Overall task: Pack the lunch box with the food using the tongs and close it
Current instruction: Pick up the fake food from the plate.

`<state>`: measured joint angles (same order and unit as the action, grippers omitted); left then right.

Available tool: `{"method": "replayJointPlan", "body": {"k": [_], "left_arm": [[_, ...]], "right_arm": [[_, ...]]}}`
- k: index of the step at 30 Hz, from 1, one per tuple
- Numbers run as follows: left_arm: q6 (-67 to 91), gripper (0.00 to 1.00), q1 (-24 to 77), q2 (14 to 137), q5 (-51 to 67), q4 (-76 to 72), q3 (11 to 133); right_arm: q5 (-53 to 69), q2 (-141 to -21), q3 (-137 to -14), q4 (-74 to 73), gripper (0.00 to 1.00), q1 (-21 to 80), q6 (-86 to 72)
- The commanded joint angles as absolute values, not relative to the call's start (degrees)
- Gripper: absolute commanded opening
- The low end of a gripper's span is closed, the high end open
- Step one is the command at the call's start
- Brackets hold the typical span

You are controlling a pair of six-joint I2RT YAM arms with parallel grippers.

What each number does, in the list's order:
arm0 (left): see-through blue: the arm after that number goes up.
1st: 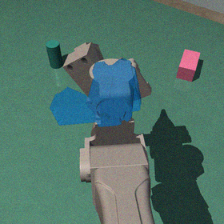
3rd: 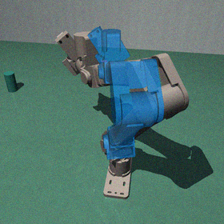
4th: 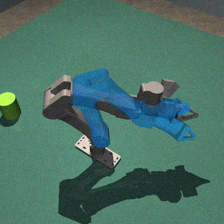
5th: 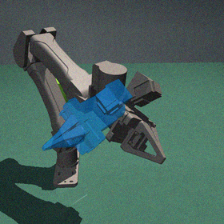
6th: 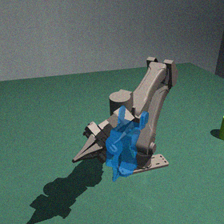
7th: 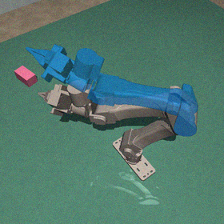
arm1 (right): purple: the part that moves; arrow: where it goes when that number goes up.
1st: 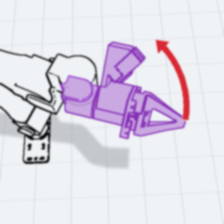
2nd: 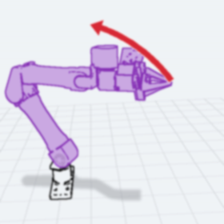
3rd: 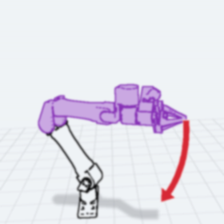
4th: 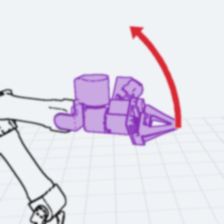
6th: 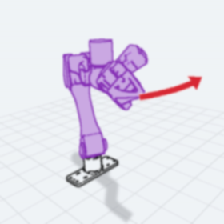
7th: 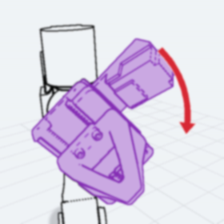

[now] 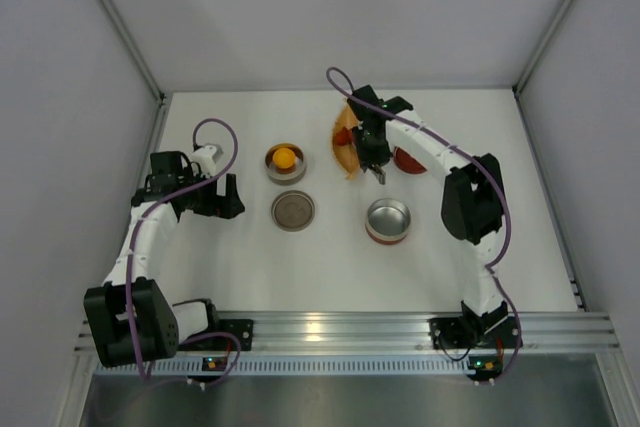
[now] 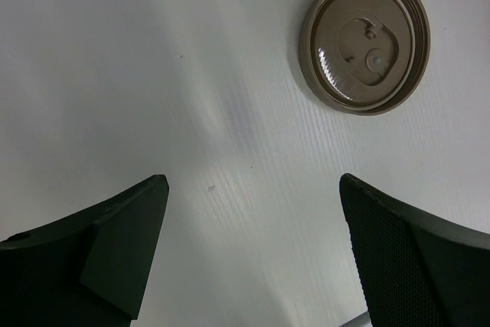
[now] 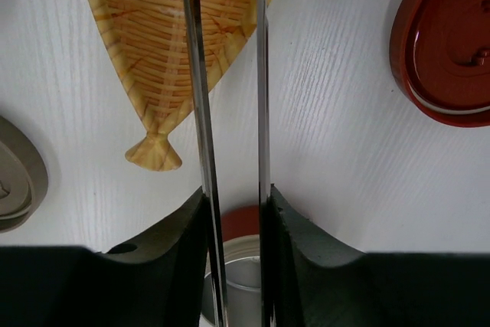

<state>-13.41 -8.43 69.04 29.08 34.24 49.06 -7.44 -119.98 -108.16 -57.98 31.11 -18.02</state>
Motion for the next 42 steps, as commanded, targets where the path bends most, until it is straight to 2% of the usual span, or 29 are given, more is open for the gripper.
{"method": "replayJointPlan", "body": {"k": [1, 3, 4, 6, 7, 20, 24, 30, 34, 42], "left_arm": [[-13.2, 0.98, -8.8, 69.3, 30.0, 32.3, 49.2], [-13.1, 0.98, -8.6, 69.2, 30.1, 32.3, 49.2], [-13.2, 0.98, -8.7, 69.3, 30.1, 32.2, 49.2], [-13.2, 0.98, -8.8, 69.1, 30.0, 32.3, 49.2], [-13.2, 0.98, -8.7, 69.1, 30.0, 32.3, 49.2], [-13.0, 0.98, -8.7, 68.0, 29.4, 32.0, 48.9], [-13.4, 0.98, -8.8, 67.9, 29.4, 32.3, 48.9], [-14.3, 0.98, -8.8, 67.0, 29.0, 32.8, 48.8], [-14.2, 0.98, -8.8, 66.3, 29.0, 32.4, 48.5], [-14.2, 0.98, -8.8, 65.9, 29.5, 32.3, 48.5]], "right_arm": [[-7.9, -119.7, -111.3, -58.2, 0.27, 32.2, -17.7], [-7.6, -119.1, -111.1, -58.1, 0.23, 32.2, -17.1], [-7.7, -118.1, -111.0, -58.0, 0.16, 32.1, -16.9], [-7.8, -117.1, -111.0, -57.8, 0.10, 32.1, -16.3], [-8.1, -115.9, -111.0, -57.8, 0.01, 32.0, -16.0], [-7.0, -99.4, -101.9, -46.0, 0.00, 30.8, -9.1], [-2.8, -96.2, -99.2, -45.3, 0.00, 28.3, -4.4], [11.9, -85.8, -89.8, -47.7, 0.00, 20.8, 6.6], [22.4, -73.8, -81.6, -52.9, 0.00, 16.9, 17.1], [24.9, -55.7, -66.7, -64.6, 0.00, 16.3, 30.8]]}}
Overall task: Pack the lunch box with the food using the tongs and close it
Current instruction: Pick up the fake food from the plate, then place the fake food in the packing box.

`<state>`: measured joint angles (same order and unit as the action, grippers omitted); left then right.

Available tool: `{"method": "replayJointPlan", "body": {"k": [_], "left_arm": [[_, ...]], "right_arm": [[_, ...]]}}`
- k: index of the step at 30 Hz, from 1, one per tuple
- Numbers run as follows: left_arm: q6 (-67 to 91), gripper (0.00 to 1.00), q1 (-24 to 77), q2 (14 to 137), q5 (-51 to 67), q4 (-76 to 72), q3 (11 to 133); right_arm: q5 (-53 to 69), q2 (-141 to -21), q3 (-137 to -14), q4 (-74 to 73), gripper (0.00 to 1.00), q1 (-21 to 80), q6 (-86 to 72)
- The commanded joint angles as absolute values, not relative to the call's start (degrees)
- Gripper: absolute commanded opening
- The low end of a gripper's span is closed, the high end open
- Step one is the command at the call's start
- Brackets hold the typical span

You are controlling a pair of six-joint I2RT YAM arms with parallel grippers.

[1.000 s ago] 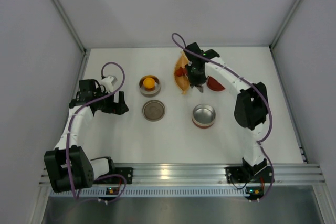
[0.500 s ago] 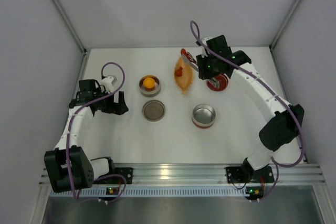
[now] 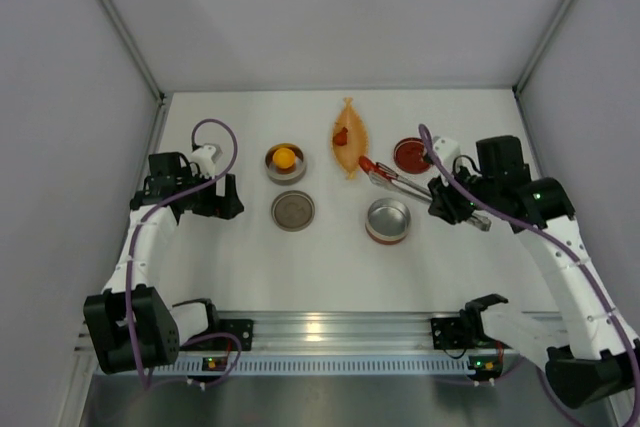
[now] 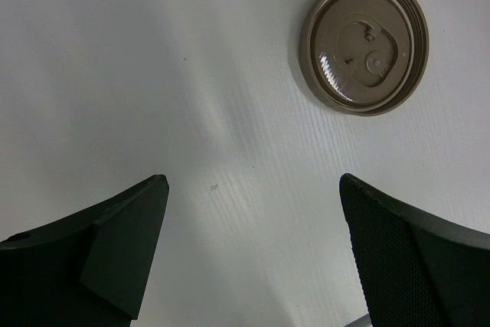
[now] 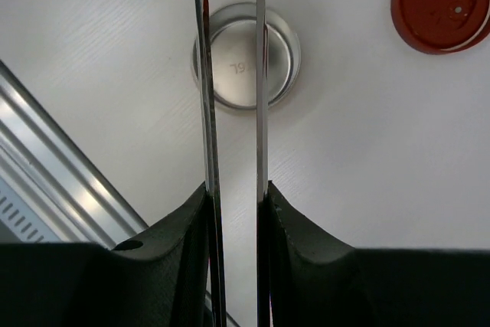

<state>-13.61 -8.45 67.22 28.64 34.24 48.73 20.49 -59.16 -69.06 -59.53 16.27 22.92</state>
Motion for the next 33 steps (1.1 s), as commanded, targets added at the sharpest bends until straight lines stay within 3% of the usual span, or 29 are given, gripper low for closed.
{"method": "replayJointPlan", "body": {"k": [1, 33], "left_arm": [[-14.2, 0.98, -8.8, 65.8, 29.5, 32.3, 48.6], [-14.3, 0.98, -8.8, 65.2, 30.0, 32.5, 48.2]], "right_arm": [[25.1, -54.2, -64.8, -66.3, 0.00, 16.3, 31.3], [14.4, -60.9, -56.0, -61.9, 0.00, 15.6, 34.5]]}}
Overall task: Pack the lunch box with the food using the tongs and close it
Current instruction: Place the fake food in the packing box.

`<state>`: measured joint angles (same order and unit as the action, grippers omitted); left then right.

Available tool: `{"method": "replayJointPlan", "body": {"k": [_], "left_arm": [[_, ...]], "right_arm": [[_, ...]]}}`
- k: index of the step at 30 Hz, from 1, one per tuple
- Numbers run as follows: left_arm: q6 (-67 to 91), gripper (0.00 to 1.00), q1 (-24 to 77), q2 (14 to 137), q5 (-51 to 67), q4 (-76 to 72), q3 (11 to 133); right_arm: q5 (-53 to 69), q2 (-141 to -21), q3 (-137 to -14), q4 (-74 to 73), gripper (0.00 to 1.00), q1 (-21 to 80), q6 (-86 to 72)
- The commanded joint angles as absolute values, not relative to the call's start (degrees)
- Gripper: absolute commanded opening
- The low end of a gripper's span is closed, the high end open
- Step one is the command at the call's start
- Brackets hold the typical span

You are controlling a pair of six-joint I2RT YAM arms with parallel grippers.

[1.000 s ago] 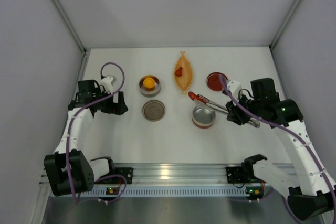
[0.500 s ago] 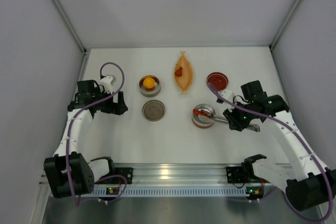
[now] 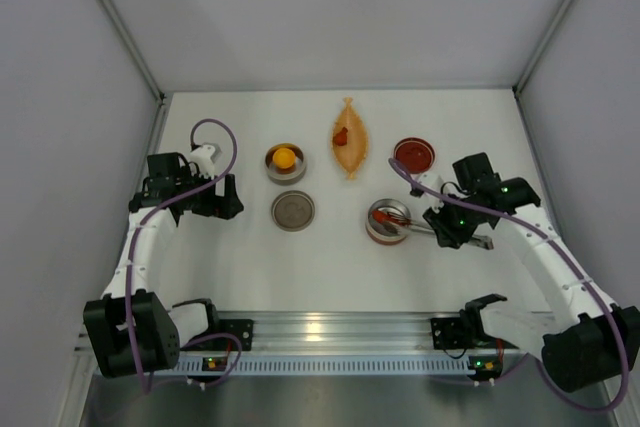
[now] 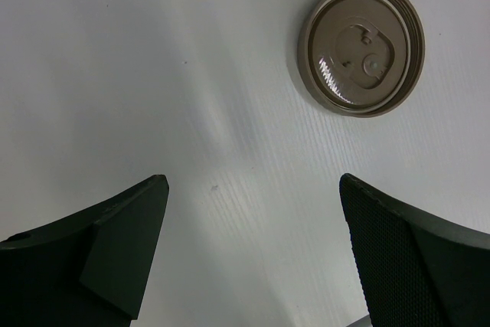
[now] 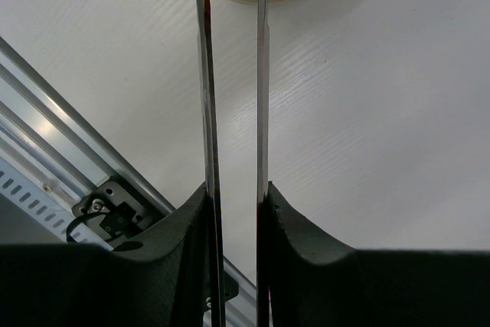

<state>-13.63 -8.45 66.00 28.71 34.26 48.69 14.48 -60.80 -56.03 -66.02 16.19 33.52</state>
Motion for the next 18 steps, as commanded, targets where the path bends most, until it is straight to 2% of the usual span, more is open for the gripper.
{"method": "replayJointPlan", "body": {"k": [1, 9, 11, 15, 18], "left_arm": [[-14.3, 0.98, -8.8, 65.2, 30.0, 32.5, 48.2], [-14.3, 0.98, -8.7, 65.1, 29.9, 32.6, 48.3], [-14.3, 0.98, -8.7, 65.0, 29.7, 32.6, 48.3], [-14.3, 0.98, -8.8, 65.0, 29.7, 32.6, 48.2], [-14.3, 0.98, -8.8, 65.1, 29.7, 32.5, 48.2]], "right_arm": [[14.4, -61.1, -56.0, -61.7, 0.00, 15.7, 34.3], [15.7, -63.9, -57.5, -60.5, 0.00, 15.6, 33.9], [15.9, -64.7, -57.7, -60.6, 0.08, 15.6, 34.0], [16.3, -64.9, -58.9, -61.4, 0.31, 15.6, 34.2], [16.9, -64.5, -60.6, -62.9, 0.39, 15.6, 34.1]]}}
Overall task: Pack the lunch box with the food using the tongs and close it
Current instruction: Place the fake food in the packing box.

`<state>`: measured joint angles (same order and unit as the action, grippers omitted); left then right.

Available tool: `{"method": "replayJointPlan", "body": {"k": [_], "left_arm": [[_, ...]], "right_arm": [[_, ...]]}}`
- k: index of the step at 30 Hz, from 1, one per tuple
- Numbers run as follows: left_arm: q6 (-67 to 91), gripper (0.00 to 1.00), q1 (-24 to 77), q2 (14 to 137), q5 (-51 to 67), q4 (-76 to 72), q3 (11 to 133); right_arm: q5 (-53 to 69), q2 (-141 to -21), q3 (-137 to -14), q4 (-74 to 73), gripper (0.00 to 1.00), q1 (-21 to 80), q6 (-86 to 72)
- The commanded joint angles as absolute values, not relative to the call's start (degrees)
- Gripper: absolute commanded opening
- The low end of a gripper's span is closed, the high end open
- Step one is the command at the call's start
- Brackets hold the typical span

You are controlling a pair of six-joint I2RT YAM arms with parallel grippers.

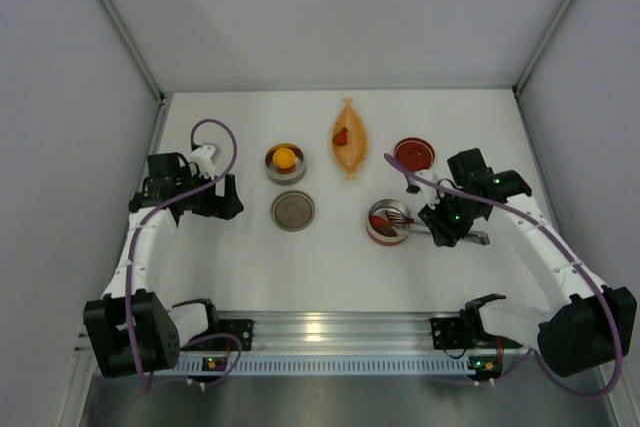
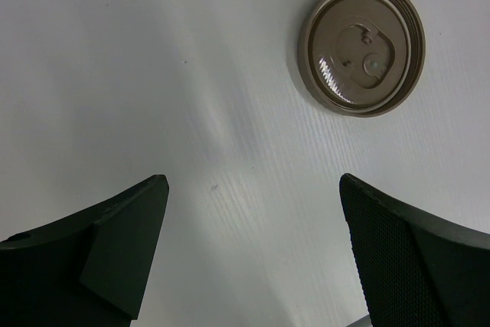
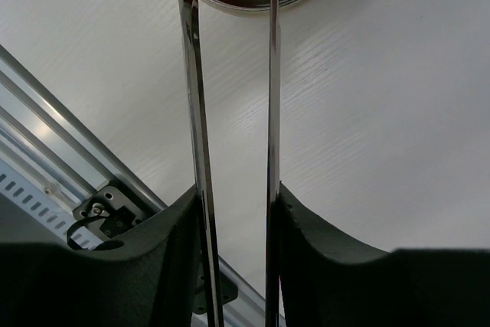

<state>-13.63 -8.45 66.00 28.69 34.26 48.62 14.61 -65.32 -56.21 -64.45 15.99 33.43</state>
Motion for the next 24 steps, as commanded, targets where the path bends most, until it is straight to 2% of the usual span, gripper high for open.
{"method": "replayJointPlan", "body": {"k": [1, 7, 13, 21, 24], "left_arm": [[-14.3, 0.98, -8.7, 65.2, 29.7, 32.6, 48.3], [-14.2, 0.98, -8.8, 65.3, 30.0, 32.4, 48.3], [-14.2, 0.98, -8.7, 65.6, 30.3, 32.3, 48.4], [-14.8, 0.98, -8.7, 66.1, 29.5, 32.9, 49.5], [-15.3, 0.98, -8.7, 66.0, 29.0, 33.0, 49.6]], "right_arm": [[17.1, -64.4, -61.3, -63.5, 0.39, 15.6, 34.1], [19.2, -63.3, -66.4, -67.3, 0.43, 15.6, 33.7], [20.3, -65.2, -74.5, -64.9, 0.40, 15.5, 27.6], [25.7, -84.5, -86.7, -57.0, 0.34, 15.6, 14.6], [25.7, -91.0, -90.6, -54.1, 0.34, 15.8, 10.4]]}}
